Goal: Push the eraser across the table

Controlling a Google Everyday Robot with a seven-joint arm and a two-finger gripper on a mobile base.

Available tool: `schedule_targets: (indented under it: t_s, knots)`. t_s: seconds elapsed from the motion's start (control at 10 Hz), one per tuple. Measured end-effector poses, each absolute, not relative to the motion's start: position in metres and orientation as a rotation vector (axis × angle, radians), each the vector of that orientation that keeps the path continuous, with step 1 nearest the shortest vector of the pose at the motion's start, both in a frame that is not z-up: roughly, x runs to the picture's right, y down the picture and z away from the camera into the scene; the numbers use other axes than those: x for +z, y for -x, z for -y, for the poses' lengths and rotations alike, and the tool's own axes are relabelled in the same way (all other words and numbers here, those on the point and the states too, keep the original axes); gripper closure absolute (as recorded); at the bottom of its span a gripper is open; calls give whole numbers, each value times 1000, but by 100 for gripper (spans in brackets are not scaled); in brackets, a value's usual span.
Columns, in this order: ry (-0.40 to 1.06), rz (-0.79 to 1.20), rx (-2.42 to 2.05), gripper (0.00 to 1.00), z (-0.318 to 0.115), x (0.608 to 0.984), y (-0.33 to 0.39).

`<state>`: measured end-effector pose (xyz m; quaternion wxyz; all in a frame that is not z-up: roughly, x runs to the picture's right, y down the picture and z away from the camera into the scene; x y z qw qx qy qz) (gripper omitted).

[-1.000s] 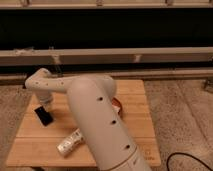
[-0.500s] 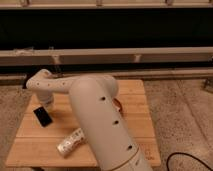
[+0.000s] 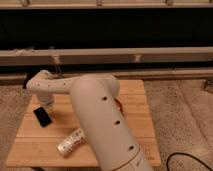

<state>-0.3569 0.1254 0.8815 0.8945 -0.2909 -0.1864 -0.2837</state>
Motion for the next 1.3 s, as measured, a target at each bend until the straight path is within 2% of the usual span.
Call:
schedule_targets:
  t_s: [1.3]
  knots:
    - [596, 383, -610, 100, -132, 879, 357]
